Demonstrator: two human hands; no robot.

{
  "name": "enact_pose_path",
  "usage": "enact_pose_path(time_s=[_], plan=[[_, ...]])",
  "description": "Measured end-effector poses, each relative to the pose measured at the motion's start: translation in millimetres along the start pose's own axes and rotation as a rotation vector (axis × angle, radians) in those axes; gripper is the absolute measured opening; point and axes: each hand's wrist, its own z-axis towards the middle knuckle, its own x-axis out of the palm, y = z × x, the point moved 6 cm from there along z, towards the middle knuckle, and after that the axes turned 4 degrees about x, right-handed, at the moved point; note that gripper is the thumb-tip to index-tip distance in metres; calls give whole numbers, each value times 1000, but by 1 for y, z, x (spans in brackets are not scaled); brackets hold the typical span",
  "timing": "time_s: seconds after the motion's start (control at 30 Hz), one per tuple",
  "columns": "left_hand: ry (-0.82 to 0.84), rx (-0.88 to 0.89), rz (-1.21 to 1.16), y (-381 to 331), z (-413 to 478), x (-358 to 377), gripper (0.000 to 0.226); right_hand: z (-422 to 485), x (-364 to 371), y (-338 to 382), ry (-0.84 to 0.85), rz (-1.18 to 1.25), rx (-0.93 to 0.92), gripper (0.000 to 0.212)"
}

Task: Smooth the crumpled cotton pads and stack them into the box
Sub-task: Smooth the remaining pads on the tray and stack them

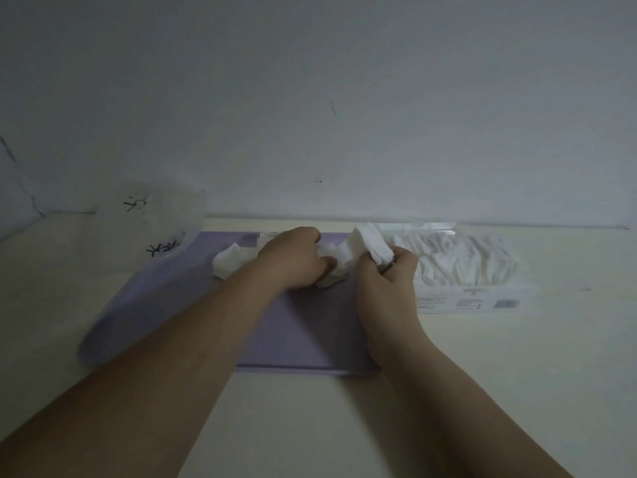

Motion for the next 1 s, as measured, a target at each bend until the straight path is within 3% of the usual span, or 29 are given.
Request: enact_pose_path(time_s=[0.1,0.2,0.33,0.43,0.5,0.57,0.63,0.73,1.0], plan=[[98,8,-157,4,-7,0,28,0,0,2,-1,-12,-15,14],[130,49,-192,5,-29,-7,30,-2,1,5,5,-23,-20,17],[3,80,-342,22,-58,-14,27,0,3,1,14,-56,-6,12],[-30,65,-791,44,-77,-13,18,0,6,-1,49,-102,-23,8],[-18,78,-1118,52,-88,-13,12,-3,10,-1,100,-169,-51,18],[-13,119,-1290,54,-95,-13,16,-5,14,-2,172,-168,-46,23],[-37,154,-1332,55,-98,-11,17,-8,19,-4,296,-108,-8,17],[-95,125,-1223,56,-100,-7,13,-13,25,-6,409,-85,18,26],[-175,65,-1178,56,-99,-3,13,-17,25,-2,433,-71,14,21]])
